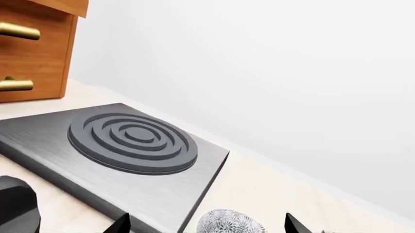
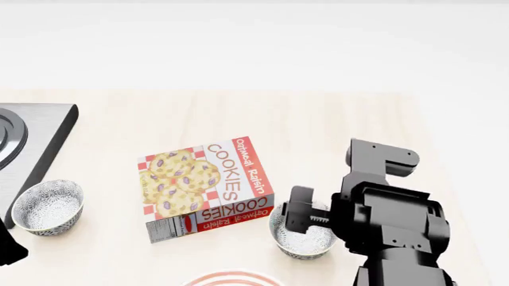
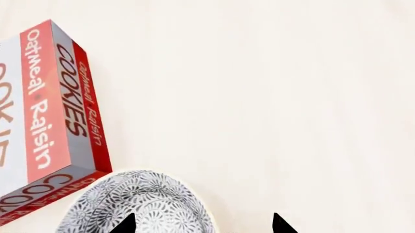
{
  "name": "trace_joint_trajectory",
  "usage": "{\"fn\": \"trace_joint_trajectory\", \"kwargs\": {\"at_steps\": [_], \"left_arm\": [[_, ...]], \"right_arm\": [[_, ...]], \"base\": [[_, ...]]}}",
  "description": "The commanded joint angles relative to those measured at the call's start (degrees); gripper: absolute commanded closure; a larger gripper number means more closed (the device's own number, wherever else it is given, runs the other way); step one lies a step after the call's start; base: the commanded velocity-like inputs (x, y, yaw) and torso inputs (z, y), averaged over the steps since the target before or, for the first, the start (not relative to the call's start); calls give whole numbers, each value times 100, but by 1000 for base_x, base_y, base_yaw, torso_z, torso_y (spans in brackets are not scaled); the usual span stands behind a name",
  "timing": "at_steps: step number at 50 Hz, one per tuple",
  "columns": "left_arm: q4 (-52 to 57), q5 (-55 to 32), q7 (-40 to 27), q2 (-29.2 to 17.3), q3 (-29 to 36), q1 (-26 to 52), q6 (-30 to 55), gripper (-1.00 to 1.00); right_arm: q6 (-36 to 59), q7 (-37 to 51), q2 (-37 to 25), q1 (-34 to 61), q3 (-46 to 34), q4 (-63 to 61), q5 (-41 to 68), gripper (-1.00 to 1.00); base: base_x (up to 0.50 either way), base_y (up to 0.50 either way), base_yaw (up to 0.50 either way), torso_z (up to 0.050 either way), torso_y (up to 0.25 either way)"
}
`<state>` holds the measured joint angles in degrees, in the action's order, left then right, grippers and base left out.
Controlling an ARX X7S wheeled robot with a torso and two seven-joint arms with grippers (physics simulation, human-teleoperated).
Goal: Pick the akita bowl next to the plate and place it on the plate.
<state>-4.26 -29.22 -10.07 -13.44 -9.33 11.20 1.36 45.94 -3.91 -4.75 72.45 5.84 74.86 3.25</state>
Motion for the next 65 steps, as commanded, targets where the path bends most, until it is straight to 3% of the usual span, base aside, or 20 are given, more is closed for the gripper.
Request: {"fn": "trace_joint_trajectory", "kwargs": {"at_steps": [1, 48, 49, 65], "left_arm": [[-22, -10, -3, 2, 19, -24, -52, -100], [-74, -59, -63, -51, 106, -3, -120, -100], [-69, -63, -63, -54, 107, -6, -120, -100], [116, -121, -171, -114, 134, -37, 11, -100]], "right_arm": [[-82, -32, 4, -134, 381, 12, -148, -100], [349, -157, -87, -276, 1267, 12, -266, -100], [66, 201, -107, -271, 1397, 12, -243, 100], [-574, 79, -47, -133, 977, 10, -454, 100]], "base": [[0, 0, 0, 0, 0], [0, 0, 0, 0, 0], [0, 0, 0, 0, 0], [0, 0, 0, 0, 0]]}}
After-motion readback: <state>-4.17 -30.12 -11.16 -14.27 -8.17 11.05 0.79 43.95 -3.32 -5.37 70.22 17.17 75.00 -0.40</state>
